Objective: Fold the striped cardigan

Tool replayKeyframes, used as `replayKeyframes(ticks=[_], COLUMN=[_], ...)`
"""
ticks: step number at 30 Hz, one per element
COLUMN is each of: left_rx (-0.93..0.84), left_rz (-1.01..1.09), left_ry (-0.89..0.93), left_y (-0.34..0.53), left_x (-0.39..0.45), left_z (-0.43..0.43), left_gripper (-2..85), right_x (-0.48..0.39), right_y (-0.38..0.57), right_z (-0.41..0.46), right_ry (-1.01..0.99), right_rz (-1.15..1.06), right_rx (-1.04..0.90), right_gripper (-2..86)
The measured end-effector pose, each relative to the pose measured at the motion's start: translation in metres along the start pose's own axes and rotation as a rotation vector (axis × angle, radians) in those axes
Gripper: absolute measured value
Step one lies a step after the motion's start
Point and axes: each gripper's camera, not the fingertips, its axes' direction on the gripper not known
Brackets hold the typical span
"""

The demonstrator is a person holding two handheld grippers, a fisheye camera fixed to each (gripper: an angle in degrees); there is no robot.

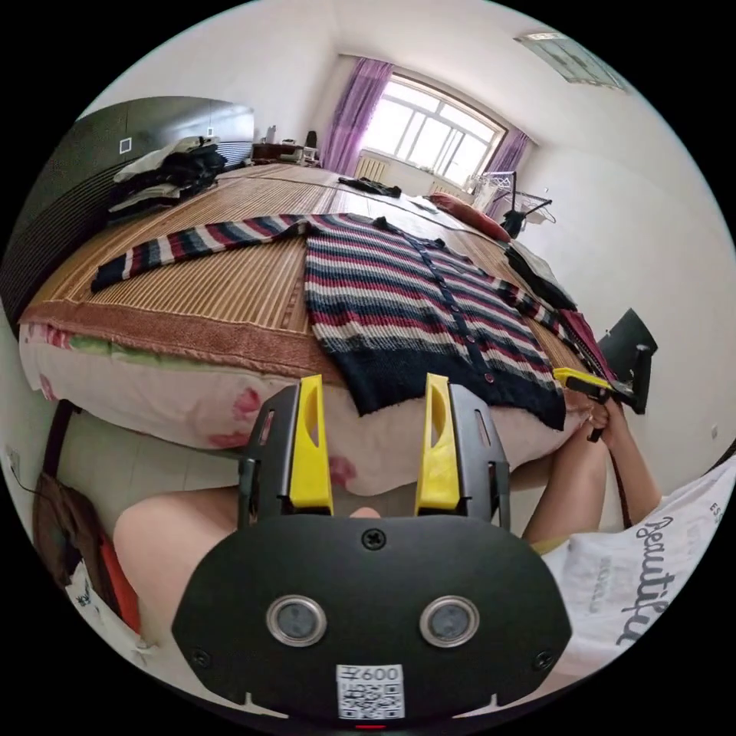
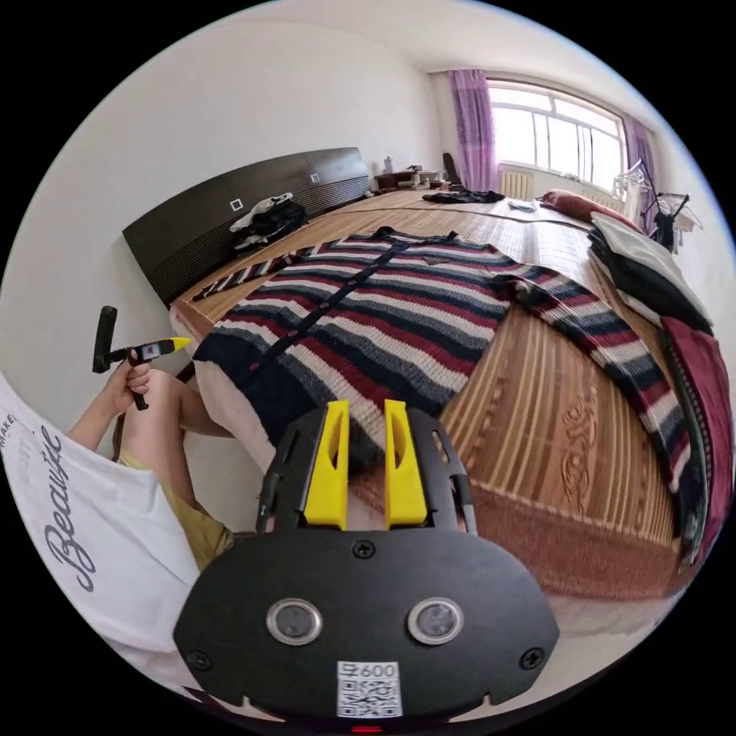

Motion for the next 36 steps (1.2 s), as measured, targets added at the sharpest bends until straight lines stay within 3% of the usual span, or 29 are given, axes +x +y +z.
replayKeyframes(ticks=[4, 8, 16, 18, 23, 31, 36], left_rx=[-0.083, -0.031, -0.008, -0.023, 0.044, 0.115, 0.092], left_rz=[-0.078, -0.132, -0.248, -0.275, -0.343, -0.355, -0.296], left_ry=[0.095, 0.098, 0.107, 0.159, 0.293, 0.384, 0.455], left_y=[0.007, 0.015, 0.031, 0.036, 0.056, 0.061, 0.051], left_x=[-0.032, -0.046, -0.096, -0.107, -0.127, -0.146, -0.139], left_z=[0.028, 0.034, 0.037, 0.046, 0.061, 0.036, 0.012], left_gripper=[12.9, 12.7, 11.7, 10.4, 3.4, 2.3, 1.9], right_x=[-0.075, -0.153, -0.258, -0.26, -0.278, -0.294, -0.291], right_y=[0.047, 0.057, 0.061, 0.059, 0.052, 0.055, 0.051], right_z=[-0.021, 0.013, 0.063, 0.087, 0.084, 0.061, 0.047], right_ry=[0.05, 0.23, 0.543, 0.591, 0.585, 0.653, 0.592], right_rz=[-0.187, -0.341, -0.673, -0.671, -0.687, -0.722, -0.691], right_rx=[0.084, -0.099, -0.139, -0.233, -0.212, -0.175, -0.179], right_gripper=[7.7, 10.0, 8.5, 5.9, -0.1, -0.8, -0.9])
